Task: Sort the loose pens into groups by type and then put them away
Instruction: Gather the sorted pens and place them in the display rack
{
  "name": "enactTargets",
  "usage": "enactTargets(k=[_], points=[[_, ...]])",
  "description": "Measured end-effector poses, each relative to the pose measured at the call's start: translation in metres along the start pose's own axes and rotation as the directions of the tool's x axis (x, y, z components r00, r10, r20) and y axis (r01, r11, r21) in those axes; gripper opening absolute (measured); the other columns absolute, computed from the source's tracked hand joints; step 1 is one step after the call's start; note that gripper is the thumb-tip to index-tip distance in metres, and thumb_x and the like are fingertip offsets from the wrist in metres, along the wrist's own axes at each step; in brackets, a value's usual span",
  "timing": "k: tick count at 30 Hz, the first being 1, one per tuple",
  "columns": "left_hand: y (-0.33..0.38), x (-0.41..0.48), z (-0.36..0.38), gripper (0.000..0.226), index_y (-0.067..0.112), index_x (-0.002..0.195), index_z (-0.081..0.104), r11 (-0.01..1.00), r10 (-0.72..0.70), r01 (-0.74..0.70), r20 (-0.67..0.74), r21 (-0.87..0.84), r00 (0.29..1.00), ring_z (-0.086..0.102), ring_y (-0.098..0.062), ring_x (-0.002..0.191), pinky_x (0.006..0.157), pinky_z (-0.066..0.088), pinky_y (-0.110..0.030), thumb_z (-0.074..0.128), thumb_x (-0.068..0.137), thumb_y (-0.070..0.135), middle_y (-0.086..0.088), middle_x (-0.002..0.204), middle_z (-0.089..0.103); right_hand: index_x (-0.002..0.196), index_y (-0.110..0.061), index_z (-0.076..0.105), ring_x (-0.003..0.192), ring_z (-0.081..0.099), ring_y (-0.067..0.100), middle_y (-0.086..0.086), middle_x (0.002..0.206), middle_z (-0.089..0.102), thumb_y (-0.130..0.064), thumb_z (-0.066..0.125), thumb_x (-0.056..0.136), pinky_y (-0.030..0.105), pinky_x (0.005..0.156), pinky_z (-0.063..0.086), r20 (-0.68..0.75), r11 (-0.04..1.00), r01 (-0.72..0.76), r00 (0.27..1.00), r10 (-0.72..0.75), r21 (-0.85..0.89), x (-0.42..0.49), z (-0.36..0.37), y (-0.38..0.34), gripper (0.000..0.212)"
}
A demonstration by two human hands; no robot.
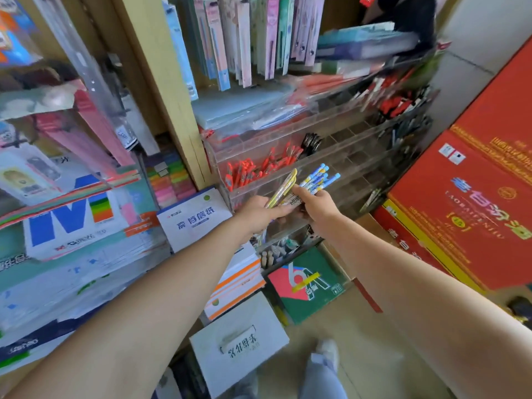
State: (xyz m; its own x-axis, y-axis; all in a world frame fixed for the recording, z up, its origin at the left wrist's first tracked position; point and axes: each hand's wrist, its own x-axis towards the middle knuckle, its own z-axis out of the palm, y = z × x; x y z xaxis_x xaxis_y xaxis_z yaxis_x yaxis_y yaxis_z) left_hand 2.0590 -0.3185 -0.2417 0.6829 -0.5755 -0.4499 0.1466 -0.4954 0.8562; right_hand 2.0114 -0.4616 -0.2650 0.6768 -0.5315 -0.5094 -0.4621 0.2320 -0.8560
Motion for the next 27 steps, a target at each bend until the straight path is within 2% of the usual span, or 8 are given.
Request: enactTargets(k=[2,5,7,10,15,18,21,27], points=[[0.011,0.02,0.009,0.026,0.014,0.094,0.065,1.0,-0.017,0.017,-0.004,0.002,1.0,0.042,-0.006,0.047,0.048,0.03,-0.023,0.066,0.087,0.039,0.004,0.066,0.059,0.084,-0.008,0.049,0.037,0.041,0.011,0.002,0.047,0.05,-0.032,0.067,0.088,0.019,0.037,0.034,-0.001,1.0,-0.007,1.0,0.007,-0.014,0.021,-0.014,-0.01,0.03],[0.03,0.054,0.026,0.027,0.017,0.093,0.063,0.999,-0.039,0.04,-0.024,0.008,0.999,0.041,-0.012,0.055,0.052,0.033,-0.024,0.065,0.087,0.043,0.0,0.071,0.054,0.083,-0.008,0.052,0.032,0.041,0.007,0.003,0.051,0.051,-0.031,0.066,0.089,0.017,0.035,0.033,0.019,0.999,0.023,1.0,-0.023,-0.03,0.057,-0.038,-0.025,0.027],[0.042,0.079,0.04,0.021,0.02,0.088,0.059,0.999,-0.044,0.044,-0.072,0.006,0.996,0.04,-0.012,0.056,0.054,0.033,-0.024,0.06,0.092,0.04,0.0,0.073,0.051,0.085,-0.008,0.054,0.034,0.044,0.007,0.007,0.057,0.053,-0.029,0.067,0.089,0.018,0.037,0.036,0.03,0.998,0.042,0.999,-0.041,-0.042,0.085,-0.058,-0.038,0.025],[0.059,0.116,0.058,0.022,0.013,0.106,0.057,0.997,-0.069,0.063,-0.19,-0.036,0.979,0.04,-0.011,0.056,0.044,0.033,-0.02,0.05,0.099,0.032,-0.002,0.082,0.051,0.079,-0.011,0.057,0.036,0.046,0.007,0.006,0.063,0.057,-0.029,0.068,0.088,0.021,0.045,0.041,0.027,0.995,0.056,0.998,-0.054,-0.086,0.129,-0.091,-0.064,0.024],[0.082,0.16,0.081,0.023,0.011,0.097,0.06,0.987,-0.121,0.079,-0.322,-0.141,0.939,0.041,-0.011,0.053,0.038,0.031,-0.014,0.041,0.103,0.022,-0.001,0.076,0.056,0.085,-0.013,0.054,0.044,0.047,0.009,0.0,0.064,0.056,-0.026,0.068,0.087,0.026,0.052,0.044,-0.003,0.996,0.068,0.998,-0.069,-0.062,0.195,-0.132,-0.103,0.019],[0.086,0.175,0.089,0.023,0.009,0.101,0.058,0.973,-0.195,0.14,-0.341,-0.181,0.92,0.041,-0.011,0.055,0.04,0.031,-0.015,0.039,0.103,0.021,-0.002,0.075,0.056,0.075,-0.015,0.052,0.052,0.048,0.014,0.003,0.066,0.057,-0.024,0.069,0.086,0.028,0.056,0.045,-0.003,0.996,0.085,0.996,-0.085,-0.04,0.228,-0.139,-0.115,0.023],[0.087,0.185,0.094,0.023,0.009,0.106,0.059,0.957,-0.258,0.19,-0.348,-0.218,0.901,0.043,-0.011,0.056,0.041,0.032,-0.016,0.04,0.103,0.021,-0.002,0.077,0.057,0.08,-0.013,0.055,0.058,0.051,0.015,0.008,0.079,0.062,-0.027,0.073,0.082,0.036,0.069,0.046,-0.005,0.995,0.09,0.996,-0.09,-0.047,0.259,-0.138,-0.112,0.023],[0.087,0.196,0.097,0.023,0.013,0.113,0.057,0.935,-0.303,0.221,-0.301,-0.276,0.904,0.047,-0.014,0.055,0.046,0.027,-0.024,0.04,0.103,0.025,-0.004,0.076,0.059,0.07,-0.015,0.044,0.053,0.05,0.012,0.0,0.069,0.055,-0.014,0.066,0.089,0.024,0.054,0.047,0.001,0.998,0.062,0.998,-0.062,-0.017,0.282,-0.127,-0.108,0.03]])
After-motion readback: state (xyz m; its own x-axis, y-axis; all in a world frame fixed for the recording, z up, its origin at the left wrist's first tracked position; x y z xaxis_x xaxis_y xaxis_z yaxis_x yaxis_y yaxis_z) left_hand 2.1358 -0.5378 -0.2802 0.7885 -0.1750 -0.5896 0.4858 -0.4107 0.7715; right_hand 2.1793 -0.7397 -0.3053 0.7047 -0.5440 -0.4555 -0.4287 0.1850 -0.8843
